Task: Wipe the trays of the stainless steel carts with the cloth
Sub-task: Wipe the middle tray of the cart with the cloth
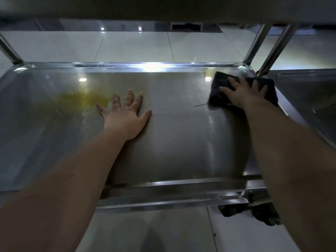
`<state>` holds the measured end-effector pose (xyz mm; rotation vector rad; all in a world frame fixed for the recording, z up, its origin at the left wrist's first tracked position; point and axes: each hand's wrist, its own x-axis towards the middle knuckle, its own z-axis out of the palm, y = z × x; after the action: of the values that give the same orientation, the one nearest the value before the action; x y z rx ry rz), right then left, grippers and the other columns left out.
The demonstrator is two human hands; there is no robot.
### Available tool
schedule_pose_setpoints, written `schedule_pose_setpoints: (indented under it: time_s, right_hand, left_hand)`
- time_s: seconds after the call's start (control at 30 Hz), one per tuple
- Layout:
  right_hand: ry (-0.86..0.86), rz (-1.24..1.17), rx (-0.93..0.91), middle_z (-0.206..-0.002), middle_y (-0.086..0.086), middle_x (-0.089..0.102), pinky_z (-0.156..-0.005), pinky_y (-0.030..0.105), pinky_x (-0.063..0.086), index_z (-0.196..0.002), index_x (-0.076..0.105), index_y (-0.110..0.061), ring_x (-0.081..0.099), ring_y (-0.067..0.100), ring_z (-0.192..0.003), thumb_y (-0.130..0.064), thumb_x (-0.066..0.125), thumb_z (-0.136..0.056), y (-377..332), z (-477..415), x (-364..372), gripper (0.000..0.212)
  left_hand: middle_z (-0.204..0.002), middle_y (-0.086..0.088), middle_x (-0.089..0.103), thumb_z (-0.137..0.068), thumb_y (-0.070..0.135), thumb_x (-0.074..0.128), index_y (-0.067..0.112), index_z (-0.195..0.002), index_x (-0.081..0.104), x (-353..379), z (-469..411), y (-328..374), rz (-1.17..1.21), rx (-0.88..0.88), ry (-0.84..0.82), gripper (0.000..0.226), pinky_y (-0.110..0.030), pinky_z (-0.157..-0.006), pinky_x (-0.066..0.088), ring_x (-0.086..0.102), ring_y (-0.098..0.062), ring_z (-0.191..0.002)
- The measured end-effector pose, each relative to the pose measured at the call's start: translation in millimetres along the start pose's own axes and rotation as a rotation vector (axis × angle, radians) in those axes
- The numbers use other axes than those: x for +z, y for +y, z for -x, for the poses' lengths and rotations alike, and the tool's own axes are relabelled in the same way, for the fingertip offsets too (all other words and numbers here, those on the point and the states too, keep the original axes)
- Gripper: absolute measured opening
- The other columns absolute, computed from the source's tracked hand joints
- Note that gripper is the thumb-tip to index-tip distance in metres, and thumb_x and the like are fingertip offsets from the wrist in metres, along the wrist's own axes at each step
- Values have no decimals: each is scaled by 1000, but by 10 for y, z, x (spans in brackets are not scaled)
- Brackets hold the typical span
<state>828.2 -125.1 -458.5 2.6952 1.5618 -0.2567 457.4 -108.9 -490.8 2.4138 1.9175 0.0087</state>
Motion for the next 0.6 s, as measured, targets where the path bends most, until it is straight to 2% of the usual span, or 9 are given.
schedule_pose_setpoints:
  time_s: [0.07, 0.17, 0.27, 0.33, 0.43, 0.5, 0.6]
  right_hand:
    - [-3, -12, -105, -164, -11, 1, -115, 62, -8, -151, 10, -49, -6, 37, -149, -79, 24, -87, -482, 62, 58, 72]
    - [-18, 36, -448, -164, -13, 1, -115, 60, -8, -150, 9, -52, -7, 35, -149, -79, 25, -87, -1384, 353, 252, 71]
    - [-42, 33, -603, -163, -15, 4, -117, 55, -7, -148, 10, -55, -3, 29, -150, -81, 28, -85, -1601, 441, 256, 71]
    - [9, 56, -534, -163, -14, 6, -118, 55, -1, -150, 11, -51, 2, 28, -150, -80, 27, -86, -1259, 270, 162, 73]
    - [39, 31, -235, -163, -13, 7, -117, 56, 1, -152, 13, -47, 4, 32, -149, -79, 25, -87, -352, -1, 27, 73]
    - [33, 51, -110, -164, -10, 6, -117, 58, 0, -152, 14, -47, 3, 34, -149, -79, 21, -87, 94, -12, -7, 73]
    - [31, 60, -50, -164, -9, 5, -117, 59, -4, -152, 11, -47, 0, 36, -149, -78, 17, -88, 104, 89, 29, 71]
  left_hand:
    - [-163, 16, -10, -89, 75, 9, 48, -151, -5, -5, -3, 1, -1, 5, -6, 69, -77, -104, -4, -8, -26, -150]
    - [-163, 16, -10, -92, 71, 11, 46, -152, -4, -28, 10, -9, -4, 2, -11, 67, -77, -104, -4, -8, -26, -151]
    - [-163, 17, -10, -92, 71, 13, 47, -152, -4, -51, 12, -12, 6, 2, -21, 67, -76, -105, -4, -9, -25, -150]
    - [-162, 17, -10, -91, 73, 13, 49, -151, -5, -53, 16, -15, 12, 2, -22, 67, -76, -105, -4, -9, -25, -151]
    - [-162, 17, -10, -90, 74, 11, 49, -151, -6, -37, 11, -9, 8, -1, -10, 69, -76, -105, -4, -8, -25, -151]
    - [-163, 17, -10, -89, 75, 9, 49, -151, -7, -30, 7, 3, 1, -2, -8, 69, -76, -105, -4, -8, -26, -151]
    - [-163, 15, -10, -89, 74, 9, 47, -152, -7, -26, 22, 25, -5, -3, 0, 70, -75, -104, -6, -8, -28, -150]
